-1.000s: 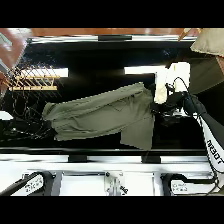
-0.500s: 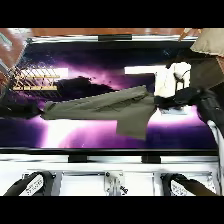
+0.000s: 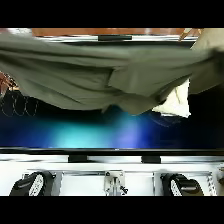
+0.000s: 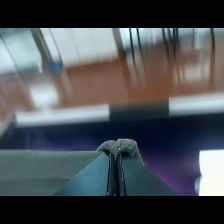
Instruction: Fold the shirts.
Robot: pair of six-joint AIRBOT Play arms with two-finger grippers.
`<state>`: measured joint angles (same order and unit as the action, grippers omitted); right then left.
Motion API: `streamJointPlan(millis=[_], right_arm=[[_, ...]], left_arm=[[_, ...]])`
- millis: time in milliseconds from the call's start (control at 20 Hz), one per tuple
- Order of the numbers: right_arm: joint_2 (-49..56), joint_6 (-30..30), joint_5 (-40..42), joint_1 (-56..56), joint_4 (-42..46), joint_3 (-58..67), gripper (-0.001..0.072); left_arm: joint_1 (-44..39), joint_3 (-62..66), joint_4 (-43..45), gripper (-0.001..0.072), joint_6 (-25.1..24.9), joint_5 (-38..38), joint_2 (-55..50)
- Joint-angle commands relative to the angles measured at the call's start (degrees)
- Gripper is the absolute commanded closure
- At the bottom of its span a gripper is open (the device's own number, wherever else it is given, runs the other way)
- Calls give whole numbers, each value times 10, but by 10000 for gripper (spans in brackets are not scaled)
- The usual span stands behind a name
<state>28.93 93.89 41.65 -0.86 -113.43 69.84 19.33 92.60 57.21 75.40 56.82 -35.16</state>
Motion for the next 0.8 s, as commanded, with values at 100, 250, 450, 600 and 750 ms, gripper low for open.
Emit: streamJointPlan(millis=[100, 250, 450, 600, 750], right_arm=[[-95, -22, 11, 0, 2, 113, 652], [-96, -29, 22, 0, 2, 148, 652], [-83, -63, -11, 0, 41, 151, 653], [-33, -93, 70, 0, 72, 151, 652], [64, -93, 188, 0, 110, 151, 652]], left_arm=[[0, 52, 39, 672, 10, -21, 103], [0, 52, 122, 672, 57, -13, 129], [0, 47, 221, 672, 78, 45, 125], [0, 8, 234, 673, 58, 112, 108], [0, -101, 229, 672, 17, 139, 76]])
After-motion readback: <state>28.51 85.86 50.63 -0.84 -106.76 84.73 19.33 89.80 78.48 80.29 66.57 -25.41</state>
